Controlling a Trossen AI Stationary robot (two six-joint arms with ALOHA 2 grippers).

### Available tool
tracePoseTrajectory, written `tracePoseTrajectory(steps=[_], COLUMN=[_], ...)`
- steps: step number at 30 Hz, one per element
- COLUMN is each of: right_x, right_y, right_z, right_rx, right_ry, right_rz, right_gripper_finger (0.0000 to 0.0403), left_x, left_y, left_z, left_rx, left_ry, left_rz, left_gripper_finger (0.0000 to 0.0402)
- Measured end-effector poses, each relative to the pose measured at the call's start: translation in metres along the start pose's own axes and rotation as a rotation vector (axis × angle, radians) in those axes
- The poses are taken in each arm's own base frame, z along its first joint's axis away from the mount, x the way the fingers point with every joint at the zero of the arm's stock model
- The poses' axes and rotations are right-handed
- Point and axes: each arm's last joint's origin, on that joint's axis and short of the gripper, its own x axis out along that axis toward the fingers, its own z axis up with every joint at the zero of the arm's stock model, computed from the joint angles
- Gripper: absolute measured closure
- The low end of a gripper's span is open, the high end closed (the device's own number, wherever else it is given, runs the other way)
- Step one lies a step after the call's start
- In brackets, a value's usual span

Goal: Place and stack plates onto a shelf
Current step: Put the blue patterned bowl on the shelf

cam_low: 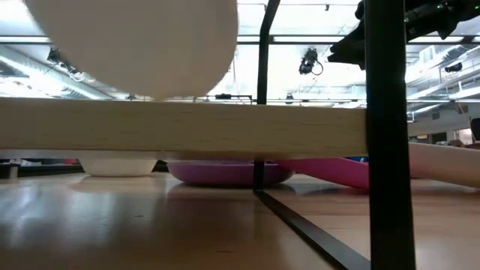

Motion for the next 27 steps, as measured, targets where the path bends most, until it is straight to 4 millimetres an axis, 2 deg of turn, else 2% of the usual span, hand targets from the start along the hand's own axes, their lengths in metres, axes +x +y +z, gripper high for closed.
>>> tracePoseTrajectory(steps=[8, 15, 24, 27], right_x=[0.0, 0.0, 0.0, 0.0], right_y=[0.0, 0.0, 0.0, 0.0], right_z=[0.0, 0.0, 0.0, 0.0], right_rx=[0.0, 0.0, -0.001, -0.001], right_ry=[0.0, 0.0, 0.0, 0.0], right_rz=[0.0, 0.0, 0.001, 0.001], right_gripper_finger=[0.0207, 0.0207, 0.0207, 0.0207], left_x=[0.038, 0.062, 0.071, 0.071], left_y=[-0.007, -0.005, -0.012, -0.013], left_z=[-0.008, -0.017, -0.022, -0.021], left_rx=[0.168, 0.178, 0.171, 0.104], left_ry=[0.05, 0.101, 0.117, 0.109], left_rz=[0.026, 0.053, -0.049, -0.063], left_gripper_finger=[0.0379, 0.0379, 0.0379, 0.0379])
